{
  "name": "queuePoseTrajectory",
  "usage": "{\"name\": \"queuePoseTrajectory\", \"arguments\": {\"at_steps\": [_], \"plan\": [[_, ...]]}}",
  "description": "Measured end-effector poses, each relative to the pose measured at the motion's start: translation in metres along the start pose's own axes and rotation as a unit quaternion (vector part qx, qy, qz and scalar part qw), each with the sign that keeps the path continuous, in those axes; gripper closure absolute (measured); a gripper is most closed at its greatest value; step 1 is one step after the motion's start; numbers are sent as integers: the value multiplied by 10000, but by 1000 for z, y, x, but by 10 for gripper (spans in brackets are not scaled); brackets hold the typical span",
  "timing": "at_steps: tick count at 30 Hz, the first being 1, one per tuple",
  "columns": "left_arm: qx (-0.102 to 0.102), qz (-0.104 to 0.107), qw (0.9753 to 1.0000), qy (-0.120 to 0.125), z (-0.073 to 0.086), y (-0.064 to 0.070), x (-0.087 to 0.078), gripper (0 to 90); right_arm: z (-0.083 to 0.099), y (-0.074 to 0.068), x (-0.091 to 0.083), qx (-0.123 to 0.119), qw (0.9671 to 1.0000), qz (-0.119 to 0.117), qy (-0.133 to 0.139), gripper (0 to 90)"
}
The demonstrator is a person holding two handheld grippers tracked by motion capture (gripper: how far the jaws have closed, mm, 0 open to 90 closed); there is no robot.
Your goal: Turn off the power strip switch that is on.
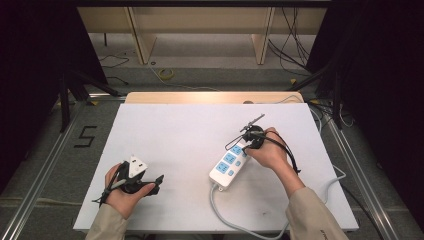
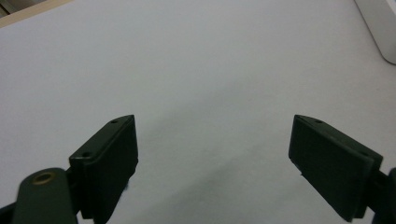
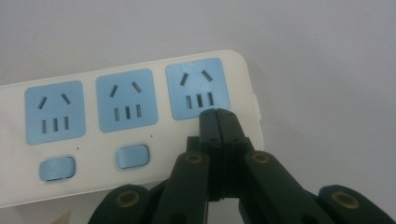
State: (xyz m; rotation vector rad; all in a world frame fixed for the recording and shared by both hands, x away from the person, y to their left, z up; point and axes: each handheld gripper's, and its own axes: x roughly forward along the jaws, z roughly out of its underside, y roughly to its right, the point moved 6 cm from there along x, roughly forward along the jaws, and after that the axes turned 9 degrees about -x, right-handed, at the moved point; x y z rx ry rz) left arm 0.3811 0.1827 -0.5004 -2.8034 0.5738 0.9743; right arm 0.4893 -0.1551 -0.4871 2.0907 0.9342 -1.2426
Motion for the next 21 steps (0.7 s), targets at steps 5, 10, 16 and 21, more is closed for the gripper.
{"name": "queuePoseTrajectory", "arguments": {"at_steps": [5, 10, 16, 21], "plan": [[2, -1, 10000, -5, 0, 0, 0, 155, 2, 1, -1, 5, 10000, 28, 82, 890], [3, -1, 10000, -4, 0, 0, 0, 155, 2, 2, -4, -2, 9999, 29, 164, 864], [3, -3, 10000, -6, 0, 0, 0, 155, 2, 0, -9, -24, 9997, 14, 254, 823], [4, -6, 10000, -14, 1, 0, 0, 155, 4, 0, -12, -36, 9995, 60, 305, 800]]}}
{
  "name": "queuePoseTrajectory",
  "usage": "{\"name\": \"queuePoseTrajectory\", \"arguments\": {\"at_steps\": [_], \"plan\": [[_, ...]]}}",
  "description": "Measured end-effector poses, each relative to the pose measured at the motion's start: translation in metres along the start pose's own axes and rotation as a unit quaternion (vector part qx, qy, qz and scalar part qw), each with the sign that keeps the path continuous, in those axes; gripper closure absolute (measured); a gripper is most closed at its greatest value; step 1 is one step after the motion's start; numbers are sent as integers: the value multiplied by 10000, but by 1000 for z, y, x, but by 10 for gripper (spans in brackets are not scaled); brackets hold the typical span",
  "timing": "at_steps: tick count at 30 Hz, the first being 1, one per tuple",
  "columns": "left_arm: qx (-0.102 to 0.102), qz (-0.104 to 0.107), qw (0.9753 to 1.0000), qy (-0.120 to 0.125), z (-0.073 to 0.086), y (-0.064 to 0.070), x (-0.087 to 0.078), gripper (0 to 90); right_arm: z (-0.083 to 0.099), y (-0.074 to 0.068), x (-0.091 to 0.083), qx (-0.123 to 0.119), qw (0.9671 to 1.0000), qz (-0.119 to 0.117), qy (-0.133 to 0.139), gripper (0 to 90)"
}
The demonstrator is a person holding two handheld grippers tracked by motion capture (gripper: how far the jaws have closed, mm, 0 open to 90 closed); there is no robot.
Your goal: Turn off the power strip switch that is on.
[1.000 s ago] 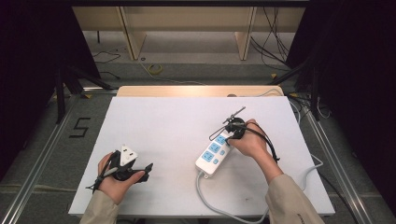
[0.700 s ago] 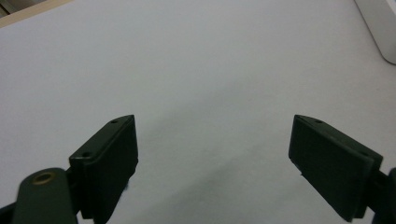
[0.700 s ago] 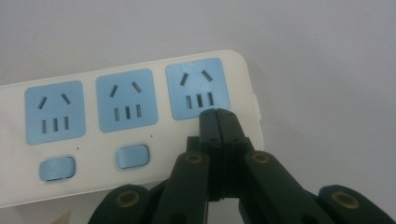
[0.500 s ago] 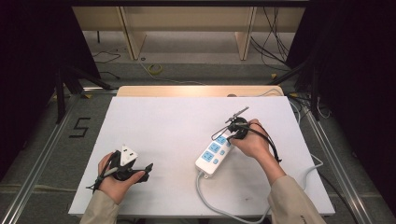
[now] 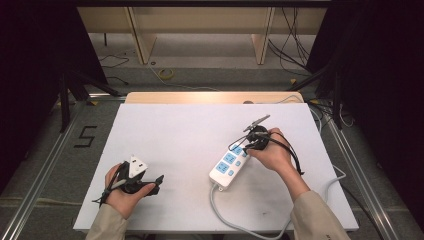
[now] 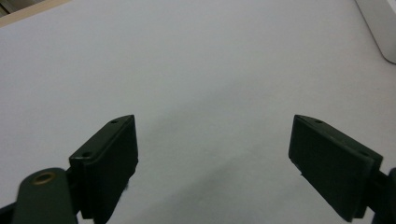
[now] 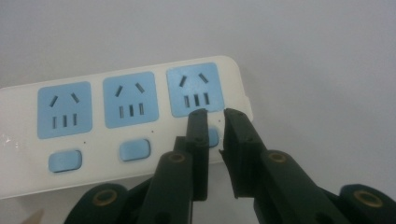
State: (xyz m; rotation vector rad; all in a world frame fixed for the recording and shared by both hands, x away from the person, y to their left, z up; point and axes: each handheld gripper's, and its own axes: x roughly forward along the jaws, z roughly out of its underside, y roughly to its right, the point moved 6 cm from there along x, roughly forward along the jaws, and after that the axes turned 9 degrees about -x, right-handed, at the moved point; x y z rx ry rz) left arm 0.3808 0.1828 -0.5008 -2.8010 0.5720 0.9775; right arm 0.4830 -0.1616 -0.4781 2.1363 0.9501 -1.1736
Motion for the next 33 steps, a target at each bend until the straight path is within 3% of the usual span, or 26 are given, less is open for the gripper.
{"name": "queuePoseTrajectory", "arguments": {"at_steps": [10, 33], "plan": [[9, -4, 10000, -6, 0, 0, 0, 155, 5, 2, -10, 3, 9999, 98, 119, 782], [18, -15, 10000, -39, 1, 0, 0, 155, 38, 3, -29, 160, 9989, 94, 429, 721]]}}
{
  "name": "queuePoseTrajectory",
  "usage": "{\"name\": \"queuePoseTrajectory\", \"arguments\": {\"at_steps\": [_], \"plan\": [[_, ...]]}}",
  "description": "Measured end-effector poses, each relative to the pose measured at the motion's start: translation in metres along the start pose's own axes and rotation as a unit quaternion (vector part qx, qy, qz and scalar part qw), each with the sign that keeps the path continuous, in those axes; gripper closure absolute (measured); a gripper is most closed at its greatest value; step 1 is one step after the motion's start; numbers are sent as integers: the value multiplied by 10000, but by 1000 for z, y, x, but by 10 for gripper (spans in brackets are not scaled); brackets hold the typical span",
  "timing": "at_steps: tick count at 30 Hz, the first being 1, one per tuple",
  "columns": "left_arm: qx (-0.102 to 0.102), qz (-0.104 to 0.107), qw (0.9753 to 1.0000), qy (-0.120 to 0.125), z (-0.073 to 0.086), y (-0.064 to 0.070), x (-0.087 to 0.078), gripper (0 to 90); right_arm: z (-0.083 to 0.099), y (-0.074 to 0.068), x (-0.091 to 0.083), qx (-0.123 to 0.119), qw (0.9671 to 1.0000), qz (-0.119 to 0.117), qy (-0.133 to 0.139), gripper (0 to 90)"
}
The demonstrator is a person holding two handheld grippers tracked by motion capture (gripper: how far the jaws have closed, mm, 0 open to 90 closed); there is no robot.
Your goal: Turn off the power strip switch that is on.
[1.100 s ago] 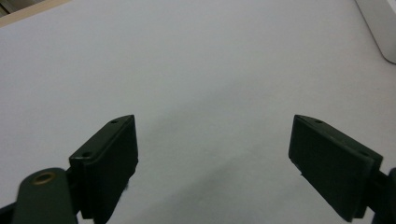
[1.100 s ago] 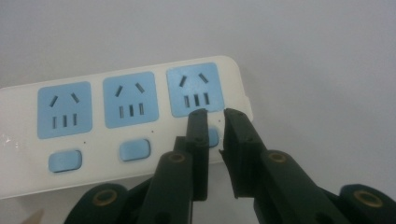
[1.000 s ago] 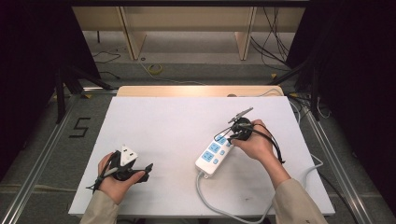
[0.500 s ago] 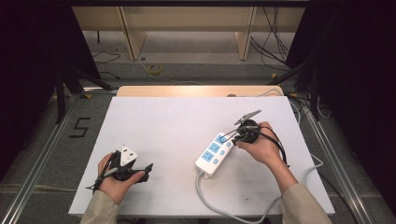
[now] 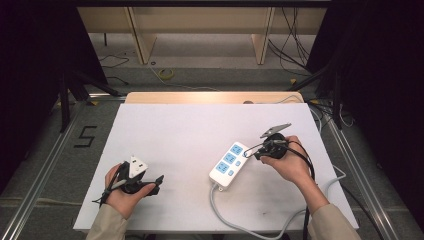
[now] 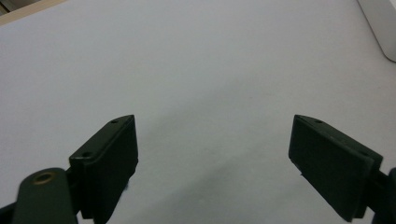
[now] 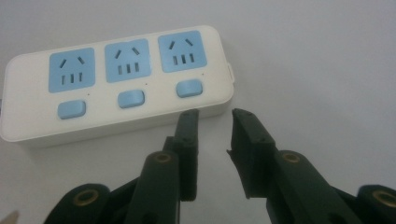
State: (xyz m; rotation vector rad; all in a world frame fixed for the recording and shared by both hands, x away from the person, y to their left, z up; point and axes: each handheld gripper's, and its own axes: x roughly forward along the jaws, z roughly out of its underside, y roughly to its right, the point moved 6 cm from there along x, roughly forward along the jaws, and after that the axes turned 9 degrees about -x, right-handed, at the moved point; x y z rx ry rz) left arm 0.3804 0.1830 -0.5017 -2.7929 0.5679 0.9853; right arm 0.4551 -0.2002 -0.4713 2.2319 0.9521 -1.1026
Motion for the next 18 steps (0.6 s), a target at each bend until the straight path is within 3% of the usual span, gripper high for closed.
{"name": "queuePoseTrajectory", "arguments": {"at_steps": [18], "plan": [[-14, 7, 10000, -15, 1, 0, 1, 155, 26, -1, -11, 125, 9993, 9, 343, 660]]}}
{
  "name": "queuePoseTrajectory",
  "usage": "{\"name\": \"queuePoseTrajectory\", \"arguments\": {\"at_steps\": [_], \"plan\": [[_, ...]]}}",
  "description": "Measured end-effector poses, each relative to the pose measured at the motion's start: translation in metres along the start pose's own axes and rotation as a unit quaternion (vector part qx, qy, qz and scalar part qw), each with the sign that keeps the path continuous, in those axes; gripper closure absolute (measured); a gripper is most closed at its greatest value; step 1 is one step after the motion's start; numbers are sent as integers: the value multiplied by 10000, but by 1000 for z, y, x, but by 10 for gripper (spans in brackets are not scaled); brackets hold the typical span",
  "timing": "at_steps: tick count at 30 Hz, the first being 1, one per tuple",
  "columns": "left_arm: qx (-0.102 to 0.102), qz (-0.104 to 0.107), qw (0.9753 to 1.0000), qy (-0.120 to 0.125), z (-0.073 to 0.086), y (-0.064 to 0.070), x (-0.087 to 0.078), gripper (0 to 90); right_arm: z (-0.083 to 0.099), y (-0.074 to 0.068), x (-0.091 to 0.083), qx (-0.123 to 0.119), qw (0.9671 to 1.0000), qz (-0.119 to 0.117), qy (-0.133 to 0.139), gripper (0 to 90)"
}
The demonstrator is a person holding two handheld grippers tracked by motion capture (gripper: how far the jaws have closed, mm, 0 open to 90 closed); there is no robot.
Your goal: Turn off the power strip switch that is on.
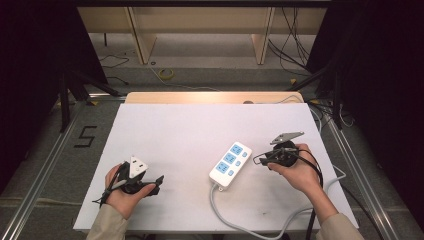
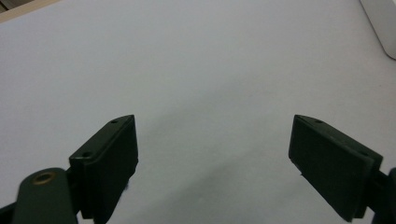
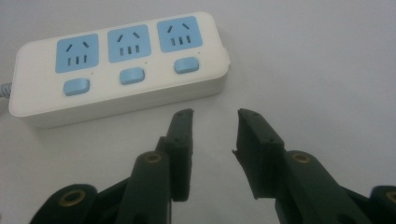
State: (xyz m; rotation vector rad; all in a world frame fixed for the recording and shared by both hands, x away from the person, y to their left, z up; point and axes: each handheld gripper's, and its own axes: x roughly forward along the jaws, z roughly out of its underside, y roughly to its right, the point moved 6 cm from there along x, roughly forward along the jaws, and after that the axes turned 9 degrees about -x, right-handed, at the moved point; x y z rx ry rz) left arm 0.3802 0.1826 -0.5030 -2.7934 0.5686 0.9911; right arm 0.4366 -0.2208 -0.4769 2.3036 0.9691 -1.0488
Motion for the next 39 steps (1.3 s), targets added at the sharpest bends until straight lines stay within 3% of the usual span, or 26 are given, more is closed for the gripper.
{"name": "queuePoseTrajectory", "arguments": {"at_steps": [20, 30, 39], "plan": [[18, -5, 10000, -44, 2, 0, 0, 155, 27, -4, -10, -3, 9995, 71, 316, 528], [28, 7, 10000, -87, 3, 0, 2, 155, 45, -9, -17, 52, 9987, 75, 508, 510], [46, -5, 9999, -122, 4, 0, 5, 154, 46, -11, -17, 66, 9977, 45, 672, 489]]}}
